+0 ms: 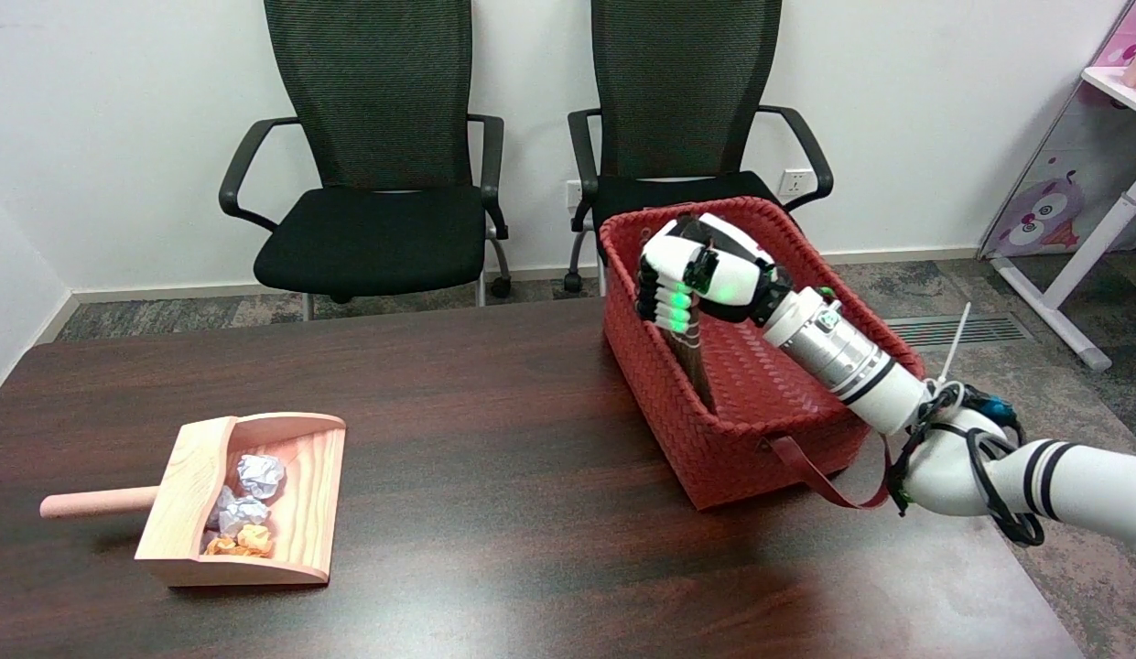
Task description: Place the broom in the basket.
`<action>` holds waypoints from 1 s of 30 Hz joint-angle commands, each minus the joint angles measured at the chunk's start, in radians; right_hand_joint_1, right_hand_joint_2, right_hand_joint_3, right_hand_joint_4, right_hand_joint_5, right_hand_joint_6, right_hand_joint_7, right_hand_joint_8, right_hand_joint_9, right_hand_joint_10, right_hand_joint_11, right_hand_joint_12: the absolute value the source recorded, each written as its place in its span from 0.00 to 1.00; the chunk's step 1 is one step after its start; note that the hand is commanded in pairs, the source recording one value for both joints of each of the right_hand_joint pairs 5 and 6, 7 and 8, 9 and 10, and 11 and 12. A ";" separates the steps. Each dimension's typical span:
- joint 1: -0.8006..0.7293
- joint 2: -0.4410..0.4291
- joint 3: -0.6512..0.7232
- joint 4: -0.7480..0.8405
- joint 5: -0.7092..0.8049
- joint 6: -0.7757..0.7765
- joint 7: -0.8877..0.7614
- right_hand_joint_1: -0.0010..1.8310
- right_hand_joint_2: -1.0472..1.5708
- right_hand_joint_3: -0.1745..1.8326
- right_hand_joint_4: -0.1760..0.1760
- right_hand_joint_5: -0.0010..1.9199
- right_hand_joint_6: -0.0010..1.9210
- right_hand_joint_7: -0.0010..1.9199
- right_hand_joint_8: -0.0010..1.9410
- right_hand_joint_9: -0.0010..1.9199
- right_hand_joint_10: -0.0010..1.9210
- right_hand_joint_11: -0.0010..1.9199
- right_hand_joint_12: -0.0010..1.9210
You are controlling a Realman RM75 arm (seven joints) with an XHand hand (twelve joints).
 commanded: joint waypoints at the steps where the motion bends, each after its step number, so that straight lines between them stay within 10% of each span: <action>1: 0.002 0.007 0.053 -0.058 -0.137 -0.061 -0.006 0.45 0.84 0.84 0.93 0.78 0.78 0.78 0.77 1.00 1.00 1.00 1.00; 4: 0.002 0.007 0.063 -0.058 -0.137 -0.068 -0.007 0.46 0.73 0.85 0.93 0.62 0.62 0.62 0.61 0.85 0.85 1.00 1.00; 7: 0.005 0.007 0.068 -0.059 -0.137 -0.068 -0.013 0.48 0.68 0.85 0.00 0.53 0.53 0.53 0.52 0.68 0.68 0.98 0.98; 18: 0.007 0.040 0.105 -0.133 -0.148 -0.153 -0.072 0.49 0.65 0.80 0.00 0.37 0.37 0.37 0.36 0.19 0.19 0.21 0.21; 30: 0.002 0.090 0.183 -0.274 -0.151 -0.252 -0.113 0.47 0.62 0.75 0.00 0.29 0.29 0.29 0.29 0.09 0.09 0.00 0.00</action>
